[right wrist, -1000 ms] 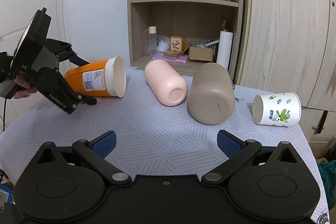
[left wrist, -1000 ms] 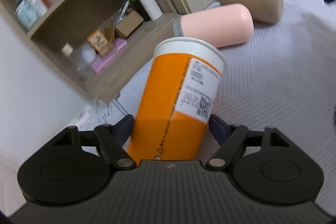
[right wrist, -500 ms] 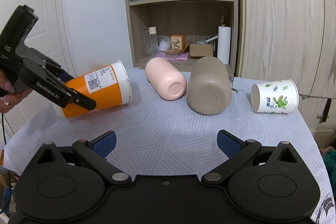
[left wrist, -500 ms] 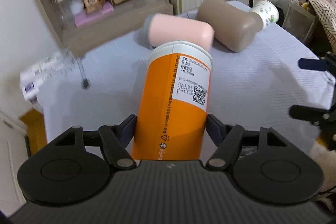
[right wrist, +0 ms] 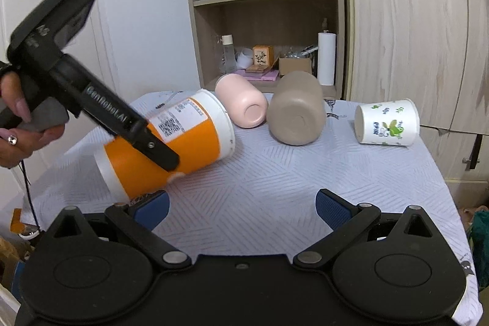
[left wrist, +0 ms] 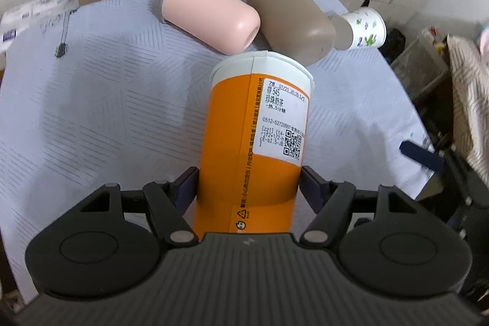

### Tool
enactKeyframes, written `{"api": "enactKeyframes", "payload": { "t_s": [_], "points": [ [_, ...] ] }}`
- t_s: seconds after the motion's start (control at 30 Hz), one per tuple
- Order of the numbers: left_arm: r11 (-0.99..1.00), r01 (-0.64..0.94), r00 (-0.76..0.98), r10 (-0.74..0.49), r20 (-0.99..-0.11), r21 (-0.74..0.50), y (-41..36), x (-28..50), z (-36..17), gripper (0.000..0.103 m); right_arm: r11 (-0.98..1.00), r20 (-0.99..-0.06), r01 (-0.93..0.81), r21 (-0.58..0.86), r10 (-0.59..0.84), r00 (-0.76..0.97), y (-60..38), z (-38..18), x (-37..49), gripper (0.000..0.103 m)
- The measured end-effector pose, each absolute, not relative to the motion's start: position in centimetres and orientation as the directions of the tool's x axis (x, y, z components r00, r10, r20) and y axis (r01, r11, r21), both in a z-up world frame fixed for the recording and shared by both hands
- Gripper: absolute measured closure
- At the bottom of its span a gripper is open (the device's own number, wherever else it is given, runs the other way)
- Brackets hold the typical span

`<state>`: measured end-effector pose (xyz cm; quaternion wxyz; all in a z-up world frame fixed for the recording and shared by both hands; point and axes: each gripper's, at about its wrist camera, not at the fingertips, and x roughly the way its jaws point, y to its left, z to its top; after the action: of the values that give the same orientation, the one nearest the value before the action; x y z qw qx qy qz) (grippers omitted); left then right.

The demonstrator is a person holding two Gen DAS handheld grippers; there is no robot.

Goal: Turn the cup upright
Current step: 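Lift the orange cup with the left gripper while the right gripper closes on it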

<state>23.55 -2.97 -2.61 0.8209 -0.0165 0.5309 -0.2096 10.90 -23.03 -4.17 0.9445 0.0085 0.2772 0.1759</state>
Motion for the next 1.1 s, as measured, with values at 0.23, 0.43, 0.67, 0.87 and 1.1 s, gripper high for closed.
{"api": "enactKeyframes", "payload": {
  "t_s": [0.23, 0.43, 0.67, 0.87, 1.1],
  "points": [
    [0.879, 0.193, 0.27, -0.474, -0.838, -0.435, -2.9, 23.9, -3.8, 0.033, 0.922, -0.529, -0.347, 0.173, 0.385, 0.757, -24.0, -4.5, 10.8, 0.0],
    [0.827, 0.137, 0.207, -0.562, -0.801, -0.545, -2.3, 24.2, -5.5, 0.031, 0.91, -0.545, -0.357, 0.21, 0.412, 0.73, -23.7, -4.8, 11.2, 0.0],
    [0.756, 0.27, 0.217, -0.651, -0.728, -0.596, -1.3, 24.4, -4.3, 0.023, 0.831, -0.581, -0.382, 0.404, 0.556, 0.594, -23.9, -4.3, 14.1, 0.0],
    [0.714, 0.308, 0.212, -0.696, -0.686, -0.629, -0.8, 25.5, -5.0, 0.023, 0.779, -0.628, -0.282, 0.561, 0.622, 0.468, -24.0, -5.0, 18.3, 0.0],
    [0.666, 0.343, 0.18, -0.738, -0.65, -0.662, -1.5, 26.0, -5.3, 0.024, 0.797, -0.653, -0.242, 0.553, 0.595, 0.468, -24.0, -5.7, 19.6, 0.009]
  ]
}}
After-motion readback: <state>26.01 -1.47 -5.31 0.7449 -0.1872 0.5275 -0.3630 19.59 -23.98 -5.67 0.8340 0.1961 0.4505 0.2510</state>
